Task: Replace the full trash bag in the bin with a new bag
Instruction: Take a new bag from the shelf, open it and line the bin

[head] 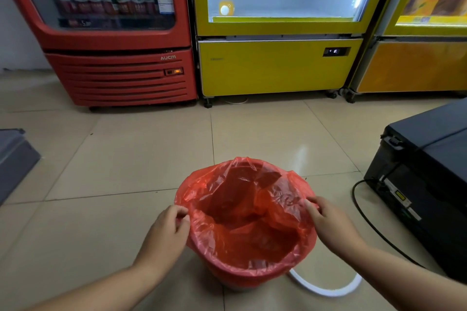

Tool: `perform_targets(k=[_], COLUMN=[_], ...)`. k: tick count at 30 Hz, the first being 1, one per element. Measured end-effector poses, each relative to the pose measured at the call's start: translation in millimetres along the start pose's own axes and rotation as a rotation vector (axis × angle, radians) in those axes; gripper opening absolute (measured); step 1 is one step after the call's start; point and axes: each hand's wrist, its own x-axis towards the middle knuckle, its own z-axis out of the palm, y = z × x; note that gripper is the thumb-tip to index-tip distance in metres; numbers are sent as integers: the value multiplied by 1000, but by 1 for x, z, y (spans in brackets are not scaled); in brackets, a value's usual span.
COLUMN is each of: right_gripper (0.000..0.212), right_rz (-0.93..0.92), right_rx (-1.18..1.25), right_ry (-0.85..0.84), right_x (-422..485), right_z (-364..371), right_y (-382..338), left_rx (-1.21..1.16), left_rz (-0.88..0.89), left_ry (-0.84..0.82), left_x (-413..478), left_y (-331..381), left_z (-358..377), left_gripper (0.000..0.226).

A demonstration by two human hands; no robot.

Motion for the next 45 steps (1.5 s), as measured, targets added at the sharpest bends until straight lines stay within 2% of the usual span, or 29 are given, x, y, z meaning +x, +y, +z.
perform_targets(k=[4, 8, 12, 14, 18, 21, 24, 29, 31, 32, 33, 35, 36, 37, 38, 39, 41, 42, 45], right_gripper=[41, 38, 42, 43, 40, 30, 25, 30, 36, 38, 38, 35, 38, 38, 34, 32, 44, 48, 54], right_rz=[2, -39, -34, -14, 75, 92, 53, -81, -98, -139, -258, -687, -875, -1000, -1031, -993, -783, -687, -560], right_rx=[-141, -145, -55, -22, 88, 168, 245, -20, -130, -219, -327, -570, -693, -818, -924, -1014, -1187, -1301, -1601], right_ry=[28, -9, -19, -15, -47, -54, -92, -177, -128, -44, 68, 232, 235, 204, 98, -56, -358, -423, -507], right_x=[18, 36, 54, 61, 67, 64, 58, 52, 53, 52, 49, 44, 41, 37, 34, 32, 35, 36, 44], right_z=[2, 10, 13, 14, 14, 14, 10, 5, 5, 5, 4, 4, 7, 12, 16, 21, 32, 34, 38], right_y=[-16, -31, -46, -50, -47, -37, -30, -28, -29, -31, -33, -45, -52, -60, -67, -71, -70, -69, -61], left_rx=[178, 341, 460, 394, 115, -63, -73, -45, -46, 34, 182, 495, 577, 664, 743, 822, 1009, 1093, 1275], left_rz=[95, 197, 177, 100, -69, -187, -215, -239, -255, -224, -150, 224, 453, 651, 748, 750, 560, 477, 326], left_ry=[54, 0, -59, -94, -155, -147, -153, -231, -244, -208, -137, 19, 26, -50, -235, -425, -779, -896, -1124], left_x=[13, 33, 62, 75, 79, 72, 66, 58, 56, 56, 55, 52, 50, 47, 44, 41, 38, 37, 37], left_y=[18, 31, 33, 32, 29, 22, 17, 13, 11, 12, 15, 29, 37, 44, 50, 53, 50, 49, 48], left_z=[11, 20, 26, 28, 28, 24, 20, 16, 14, 13, 12, 12, 15, 19, 24, 30, 39, 41, 45], left_gripper=[40, 43, 48, 49, 42, 36, 36, 40, 42, 42, 41, 39, 38, 39, 41, 44, 52, 55, 63])
